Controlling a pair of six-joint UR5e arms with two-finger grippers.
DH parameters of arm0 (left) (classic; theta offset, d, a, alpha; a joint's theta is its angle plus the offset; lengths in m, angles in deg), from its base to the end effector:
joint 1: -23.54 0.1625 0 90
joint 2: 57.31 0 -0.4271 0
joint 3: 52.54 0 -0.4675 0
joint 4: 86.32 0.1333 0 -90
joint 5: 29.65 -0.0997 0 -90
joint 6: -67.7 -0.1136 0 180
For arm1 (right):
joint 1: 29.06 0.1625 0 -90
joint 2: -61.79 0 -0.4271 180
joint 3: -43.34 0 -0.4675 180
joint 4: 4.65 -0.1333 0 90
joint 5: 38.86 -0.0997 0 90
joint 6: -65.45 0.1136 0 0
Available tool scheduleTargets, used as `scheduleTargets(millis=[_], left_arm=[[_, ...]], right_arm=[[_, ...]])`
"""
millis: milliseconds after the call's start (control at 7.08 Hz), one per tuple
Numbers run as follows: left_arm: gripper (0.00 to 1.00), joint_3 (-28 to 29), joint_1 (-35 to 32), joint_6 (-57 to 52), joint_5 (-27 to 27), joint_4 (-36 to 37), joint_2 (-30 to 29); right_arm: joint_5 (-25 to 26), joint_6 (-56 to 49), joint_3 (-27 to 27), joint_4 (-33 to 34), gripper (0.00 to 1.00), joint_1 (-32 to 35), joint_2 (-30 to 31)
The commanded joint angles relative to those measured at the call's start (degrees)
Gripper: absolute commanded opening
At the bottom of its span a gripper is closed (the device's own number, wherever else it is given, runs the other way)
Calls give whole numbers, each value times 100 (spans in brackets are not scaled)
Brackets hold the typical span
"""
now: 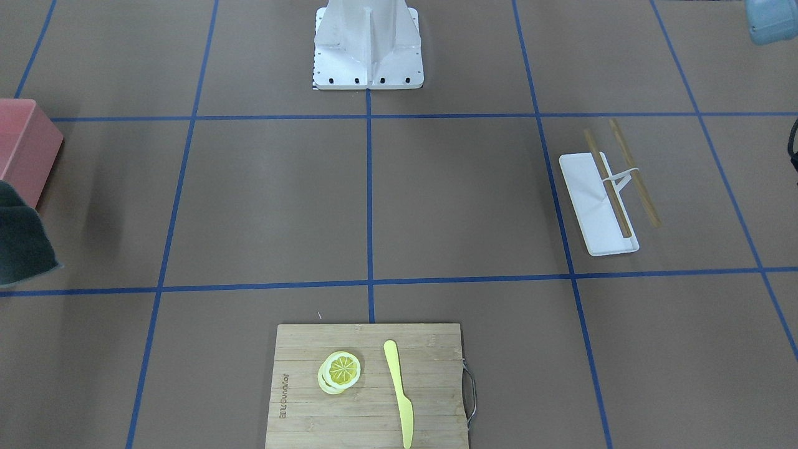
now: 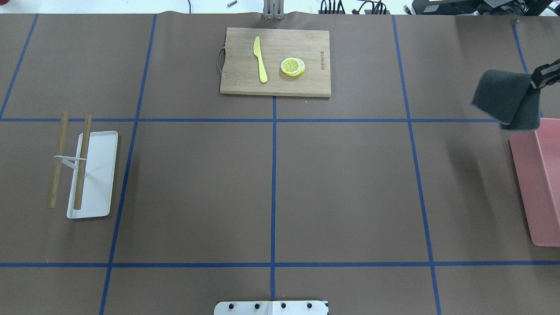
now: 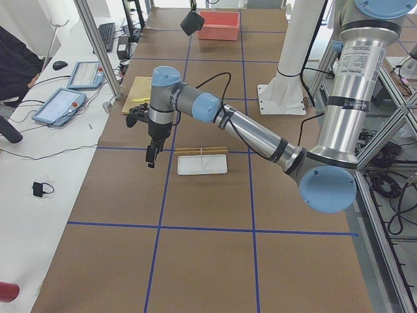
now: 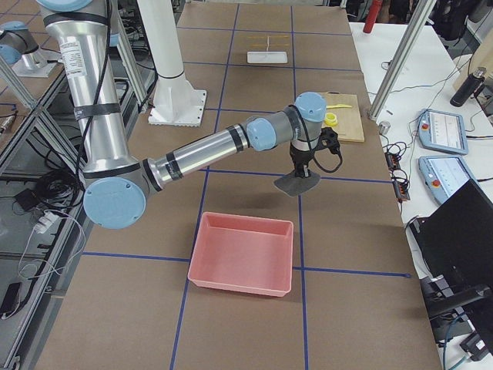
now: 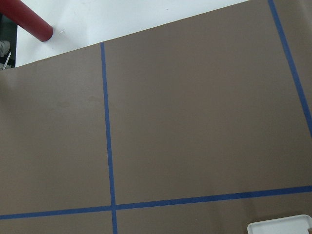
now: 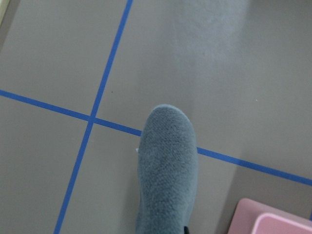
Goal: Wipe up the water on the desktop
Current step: 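Lift the cloth and move it over the pink bin with the right gripper, then lower the cloth into the pink bin with the right gripper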
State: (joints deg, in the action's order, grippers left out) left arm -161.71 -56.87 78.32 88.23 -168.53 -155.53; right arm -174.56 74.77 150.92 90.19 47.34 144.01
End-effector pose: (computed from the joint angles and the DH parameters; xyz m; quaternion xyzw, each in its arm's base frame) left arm 0.0215 -0.6087 0.4313 0.1210 0.2627 0.0324 0.9567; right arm -0.0909 -0.5968 0.4248 0.0849 -0.4071 -0.1030 0.9036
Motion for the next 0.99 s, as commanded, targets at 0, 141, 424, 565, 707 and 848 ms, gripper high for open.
scheduleTargets(millis=[0, 141, 424, 565, 707, 848], left_arm=[[98, 342, -762, -1686, 577, -58, 844], [98, 474, -930, -2095, 596, -67, 1144], [98, 659, -1168, -2064, 605, -58, 1262], [98, 720, -1169, -2029, 605, -49, 1253], [98, 860, -1161, -2029, 614, -49, 1192], [98, 896, -1161, -1968, 614, -41, 1157]], right_arm=[[-9, -288, 544, 166, 0, 470, 679], [-9, -778, 580, 314, 0, 777, 917], [87, -1860, 318, 482, 0, 1086, 1435], [122, -1890, 230, 430, 0, 1105, 1681], [183, -1934, 220, 404, 0, 1105, 1858], [271, -1987, 220, 386, 0, 1105, 1973]])
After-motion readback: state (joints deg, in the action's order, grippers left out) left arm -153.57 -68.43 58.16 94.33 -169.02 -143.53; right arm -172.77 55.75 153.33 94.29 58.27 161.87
